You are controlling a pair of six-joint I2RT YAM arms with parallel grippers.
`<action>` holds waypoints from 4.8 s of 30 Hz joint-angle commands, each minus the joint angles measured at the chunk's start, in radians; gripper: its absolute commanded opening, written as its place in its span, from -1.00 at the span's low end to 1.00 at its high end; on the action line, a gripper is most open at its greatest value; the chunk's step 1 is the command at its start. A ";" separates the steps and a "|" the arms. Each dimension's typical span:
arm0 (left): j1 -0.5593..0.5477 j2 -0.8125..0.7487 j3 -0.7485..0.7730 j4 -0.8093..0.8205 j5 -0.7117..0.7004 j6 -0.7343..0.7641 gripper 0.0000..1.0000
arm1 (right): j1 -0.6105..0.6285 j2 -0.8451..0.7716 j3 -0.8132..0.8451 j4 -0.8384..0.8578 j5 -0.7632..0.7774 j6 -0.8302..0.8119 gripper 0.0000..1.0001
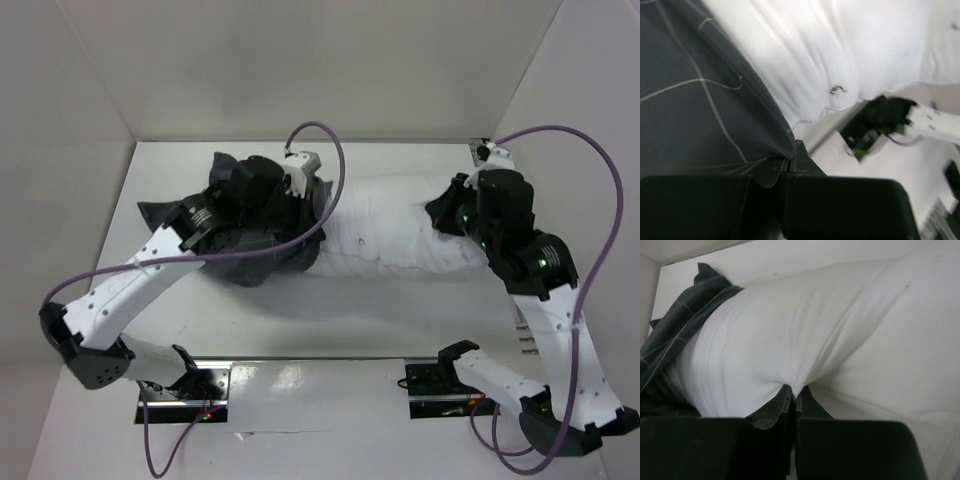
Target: Put the pillow into the pillowcase
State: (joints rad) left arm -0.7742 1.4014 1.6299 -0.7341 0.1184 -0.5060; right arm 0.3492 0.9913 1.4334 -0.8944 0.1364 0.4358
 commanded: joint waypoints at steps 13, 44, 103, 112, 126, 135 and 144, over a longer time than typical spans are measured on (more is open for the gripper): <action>0.099 0.318 0.478 0.018 0.197 -0.026 -1.00 | 0.025 0.088 -0.062 0.072 -0.215 0.302 -1.00; 0.446 0.203 0.288 0.136 -0.060 0.095 0.07 | -0.186 0.717 0.450 0.302 -0.163 -0.103 1.00; 0.453 0.309 0.013 0.213 -0.800 0.031 -1.00 | -0.124 0.443 0.032 0.199 0.069 -0.120 1.00; 0.674 0.774 0.941 -0.190 -0.918 0.250 0.97 | -0.124 0.443 0.003 0.209 0.019 -0.120 1.00; 0.547 0.507 0.347 0.075 -0.477 0.084 -0.03 | -0.104 0.481 0.002 0.218 -0.012 -0.111 1.00; 0.567 0.686 0.425 0.065 -0.522 0.066 0.72 | -0.104 0.472 -0.007 0.198 0.009 -0.111 1.00; 0.647 0.752 0.438 0.065 -0.408 0.044 0.50 | -0.104 0.490 -0.007 0.189 0.019 -0.111 1.00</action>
State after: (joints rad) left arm -0.1493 2.1563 2.0357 -0.6876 -0.3298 -0.4374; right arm 0.2379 1.4792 1.4250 -0.6964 0.1413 0.3206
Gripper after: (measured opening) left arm 0.761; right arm 0.999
